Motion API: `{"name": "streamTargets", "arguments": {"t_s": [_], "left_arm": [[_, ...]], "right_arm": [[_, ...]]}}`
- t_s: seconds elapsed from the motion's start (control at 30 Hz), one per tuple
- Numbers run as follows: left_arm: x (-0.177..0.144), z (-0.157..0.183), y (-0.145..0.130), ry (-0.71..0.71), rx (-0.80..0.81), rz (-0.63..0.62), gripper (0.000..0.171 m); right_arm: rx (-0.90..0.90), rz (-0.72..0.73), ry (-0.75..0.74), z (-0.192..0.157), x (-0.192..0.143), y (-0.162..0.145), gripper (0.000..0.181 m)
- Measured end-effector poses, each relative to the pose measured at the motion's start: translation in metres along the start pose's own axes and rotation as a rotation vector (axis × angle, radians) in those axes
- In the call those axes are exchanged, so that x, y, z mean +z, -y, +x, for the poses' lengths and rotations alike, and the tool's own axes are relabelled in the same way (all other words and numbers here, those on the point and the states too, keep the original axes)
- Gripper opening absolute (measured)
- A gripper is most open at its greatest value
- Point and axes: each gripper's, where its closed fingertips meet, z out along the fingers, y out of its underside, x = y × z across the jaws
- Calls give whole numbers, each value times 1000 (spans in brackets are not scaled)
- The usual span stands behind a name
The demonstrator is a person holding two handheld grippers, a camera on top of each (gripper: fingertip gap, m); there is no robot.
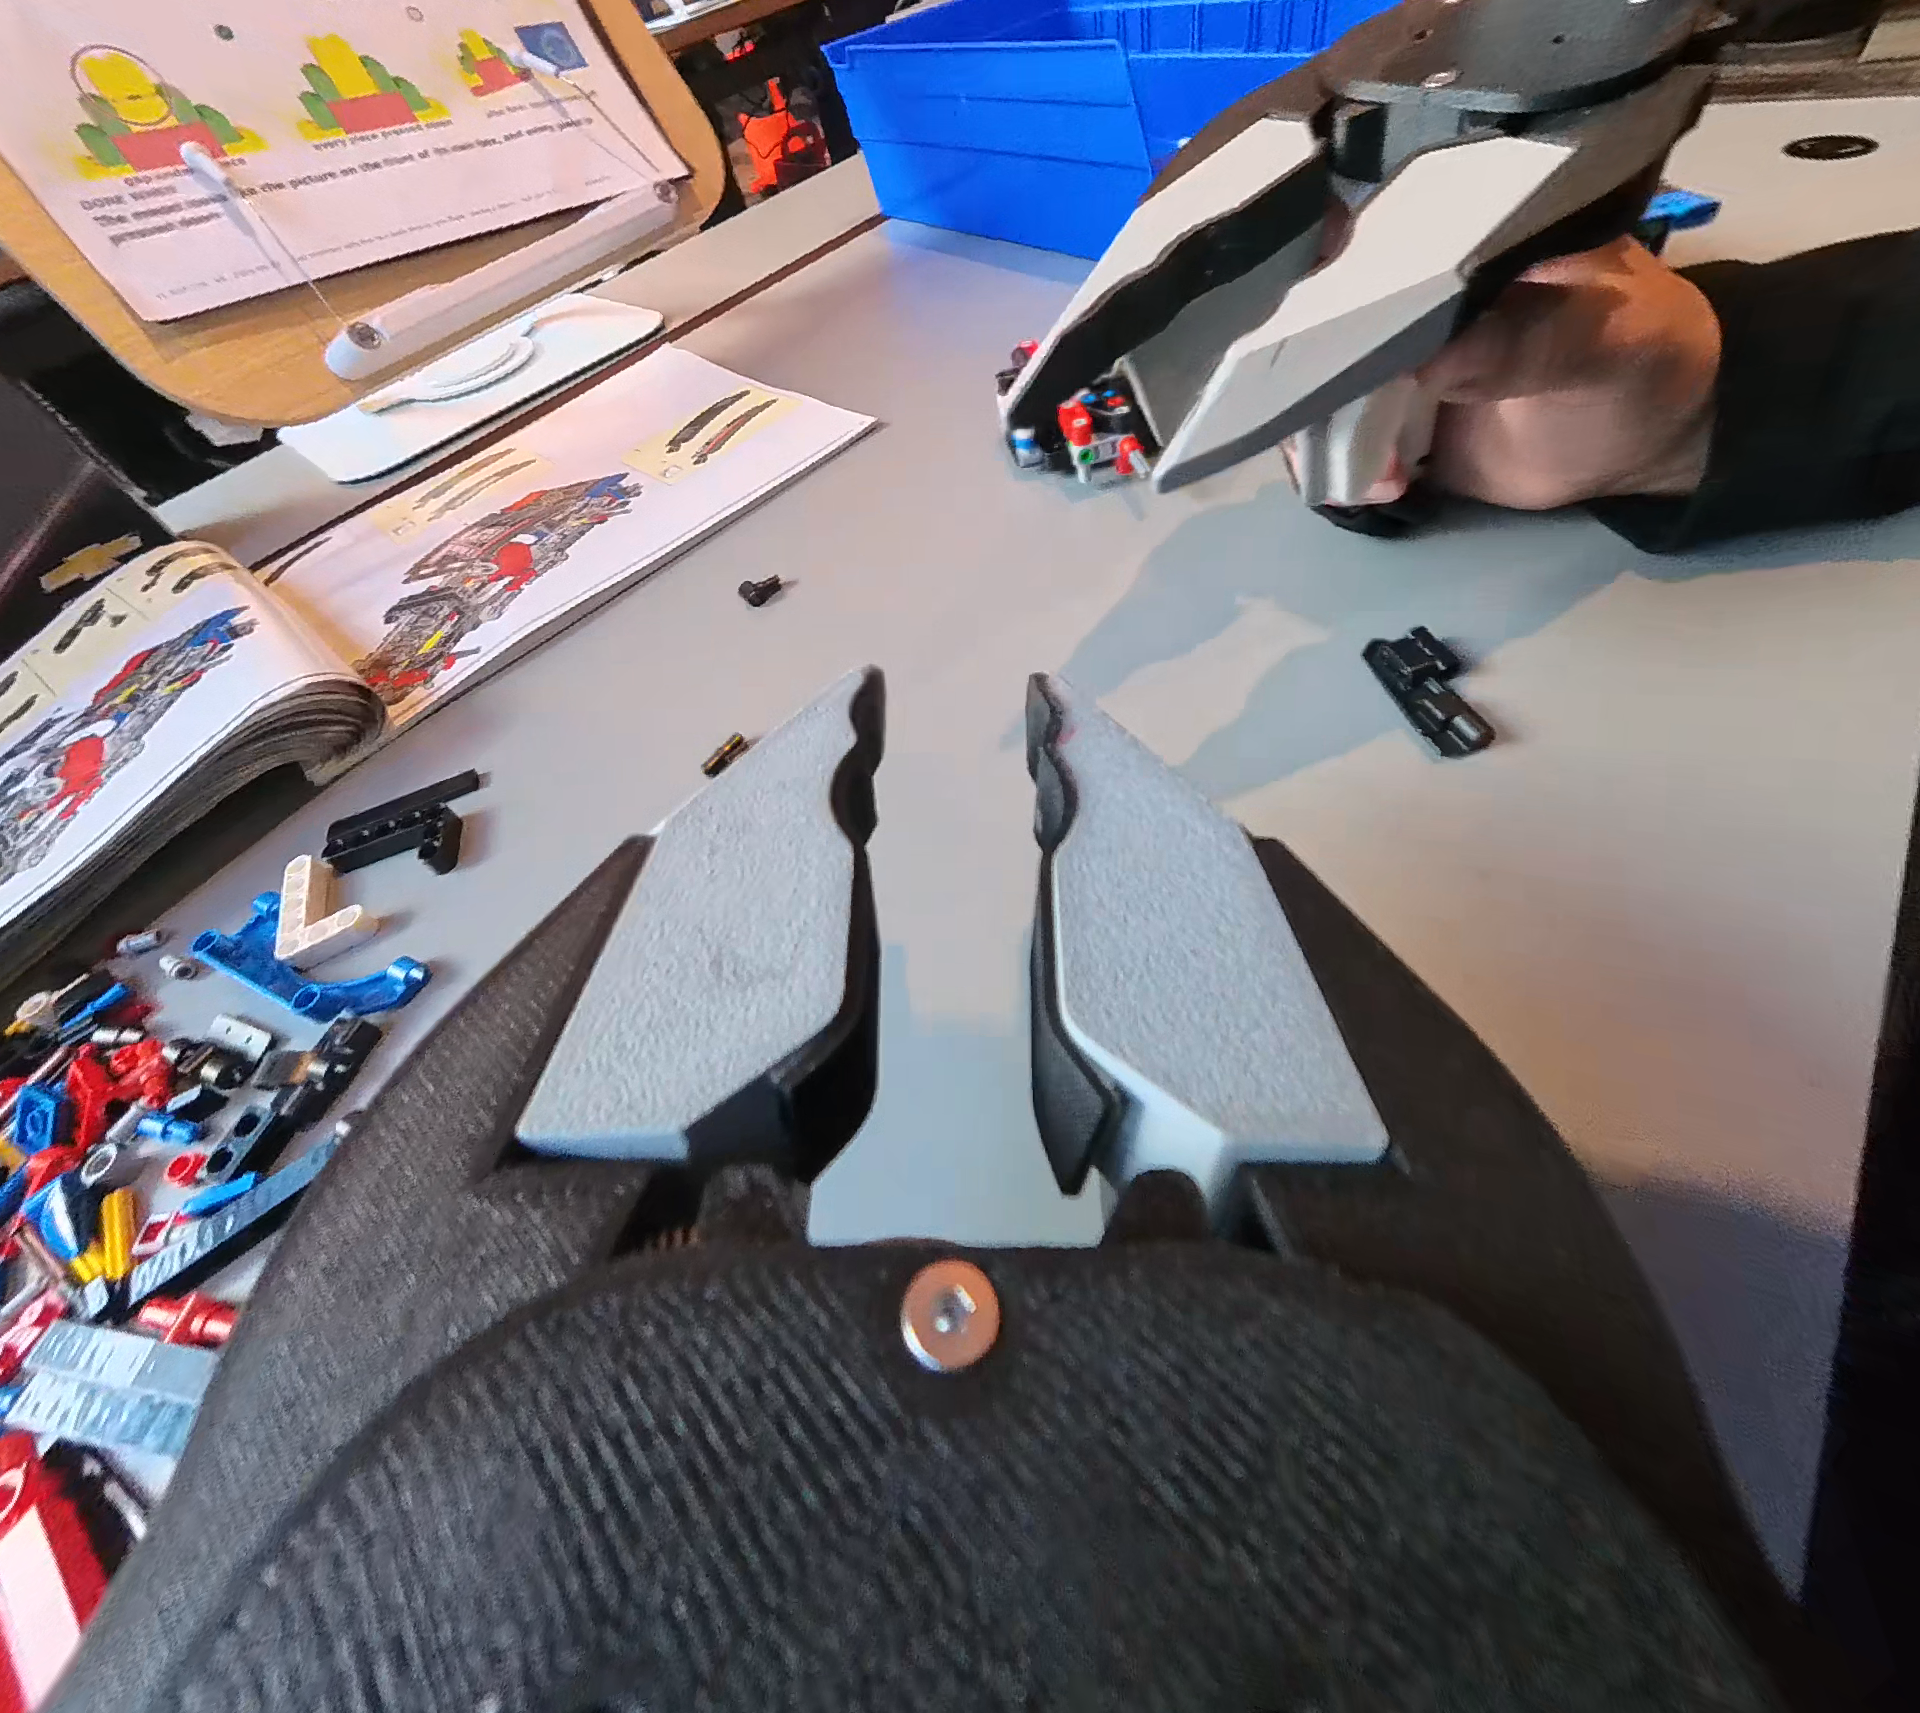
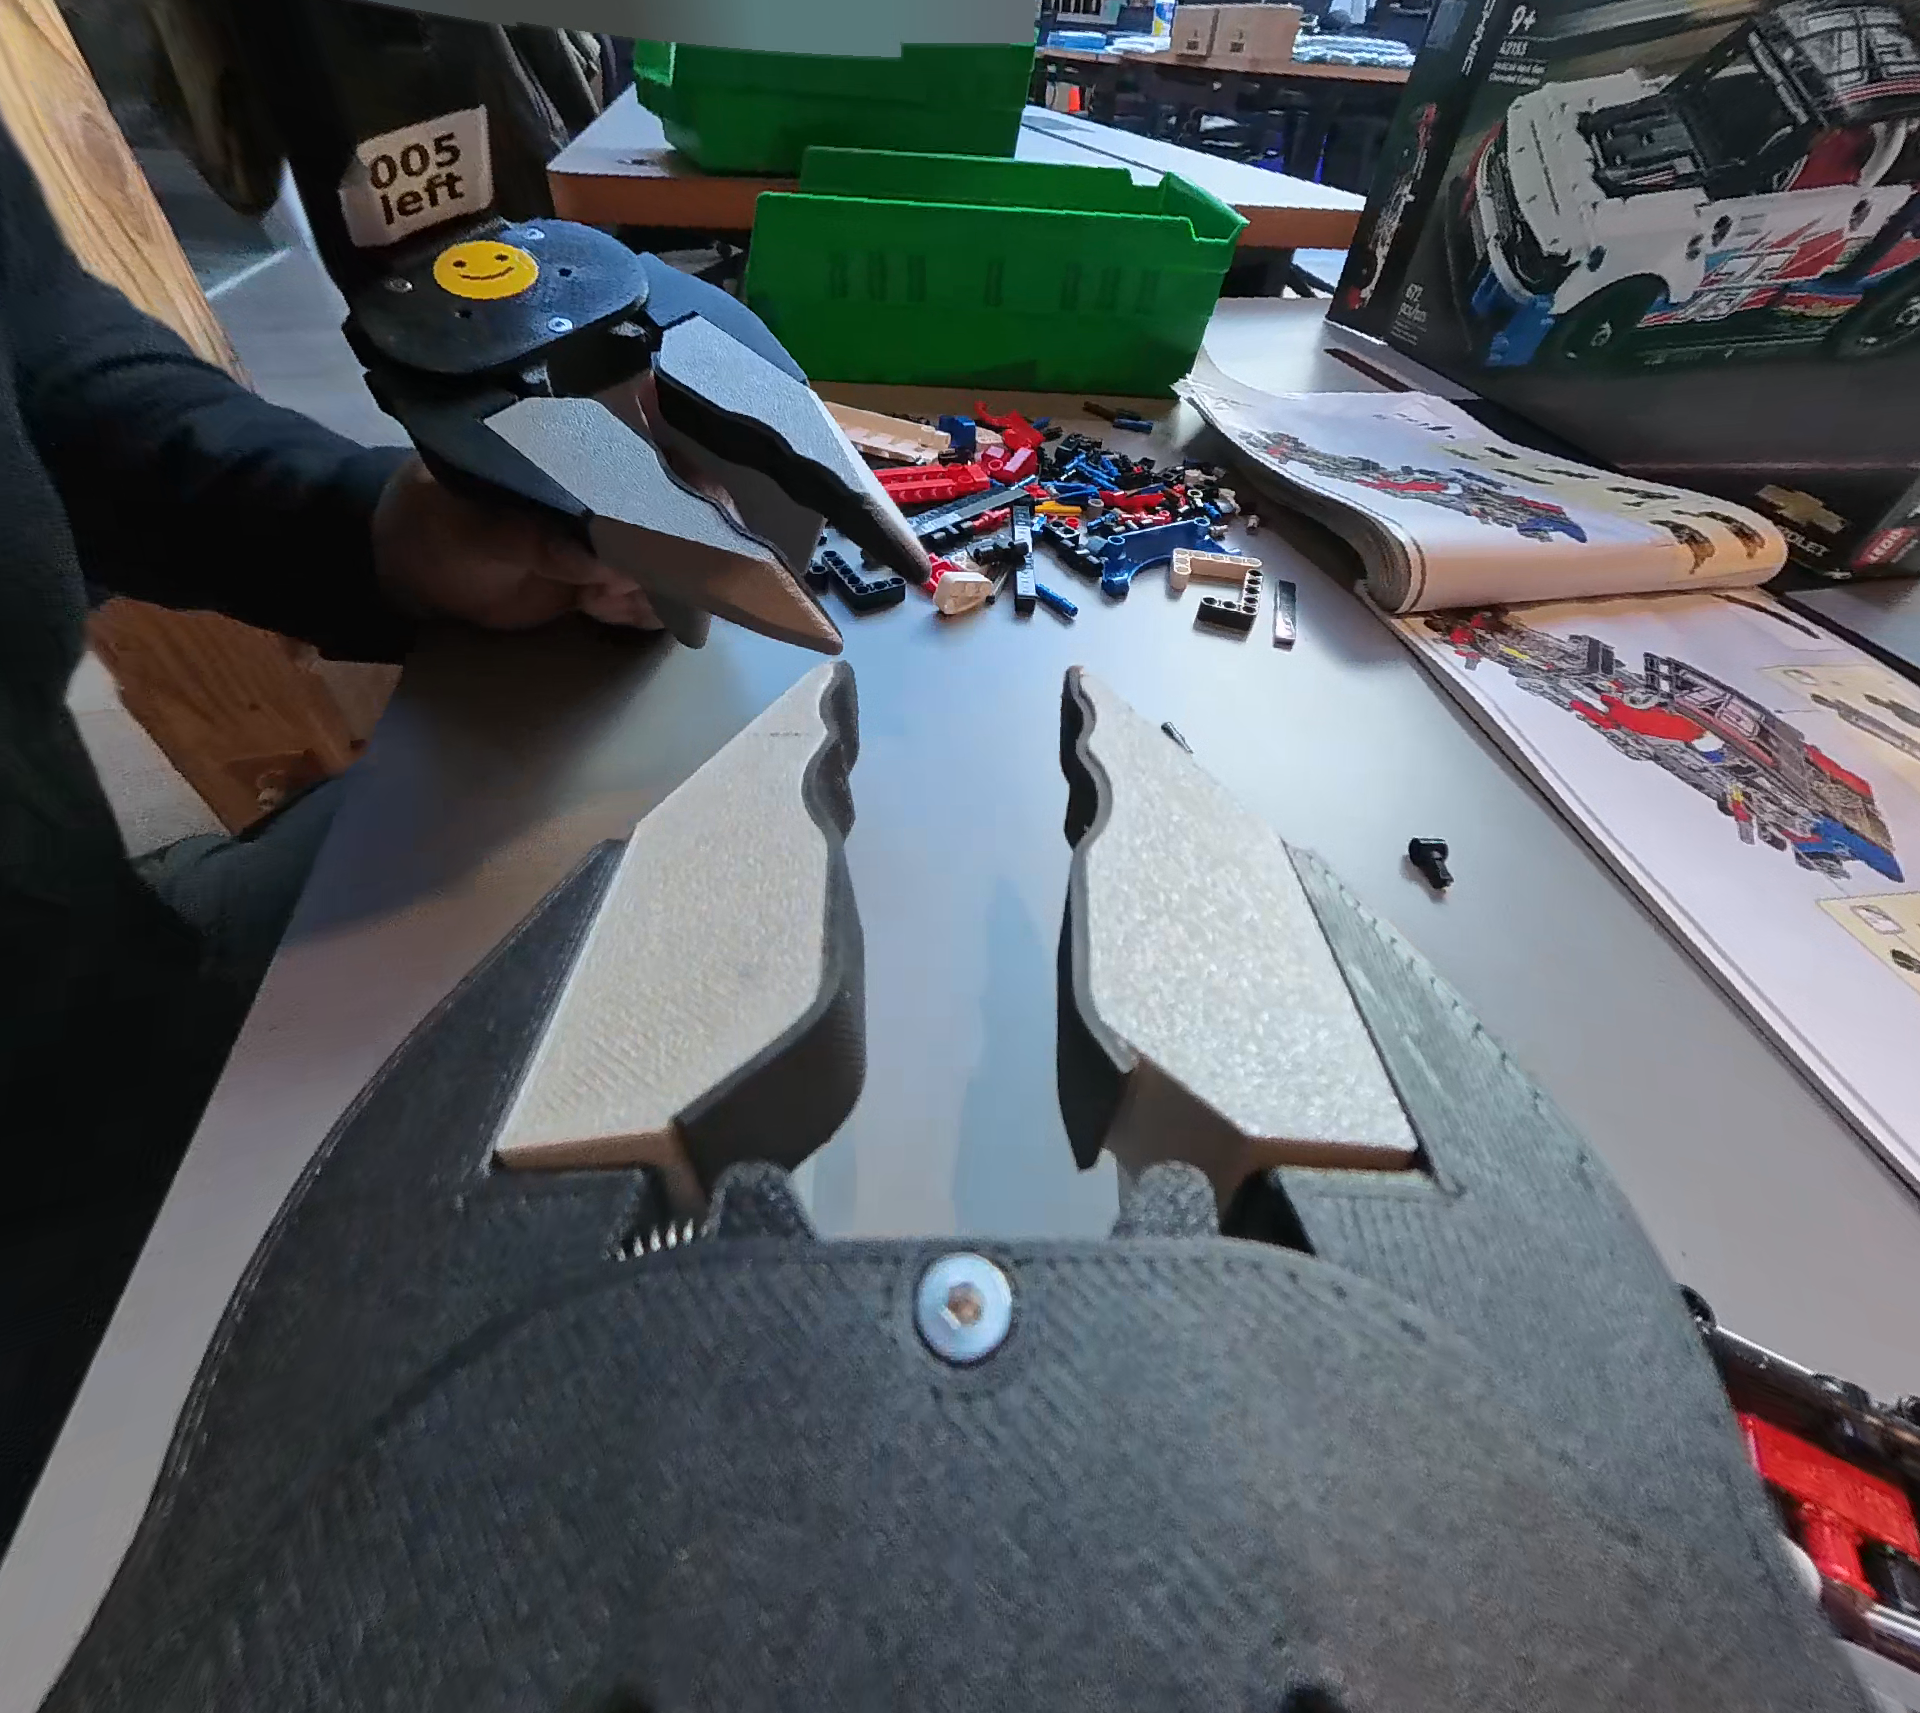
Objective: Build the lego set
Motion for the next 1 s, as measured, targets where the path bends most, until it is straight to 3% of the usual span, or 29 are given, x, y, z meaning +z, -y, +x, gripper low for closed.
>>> {"name": "streamTargets", "arguments": {"t_s": [0.03, 0.2, 0.43, 0.53, 0.63, 0.7, 0.9, 1.0], "left_arm": [[1, 2, 0, -16, 11, 0, 23], [4, 6, 0, -12, 61, -7, 25], [3, 3, 6, 61, 117, 29, 39], [3, -5, 8, 112, 114, 41, 50], [7, -15, 3, 142, 53, 3, 81], [6, -18, 3, 153, 36, 1, 65], [4, -17, 6, 157, 33, 28, 83], [1, -14, 10, 110, 4, 65, 61]], "right_arm": [[12, 3, 4, 1, 0, 0, 36], [35, 12, 4, 2, 1, 1, 44], [21, 26, -64, 10, -2, 6, 74], [6, -23, -72, 11, 4, -3, 86], [-22, -58, -42, 2, 8, -8, 72], [-45, -65, -54, 1, 9, -8, 76], [-63, -90, -44, -3, 16, -11, 76], [-16, -111, -27, -1, 20, -14, 80]]}}
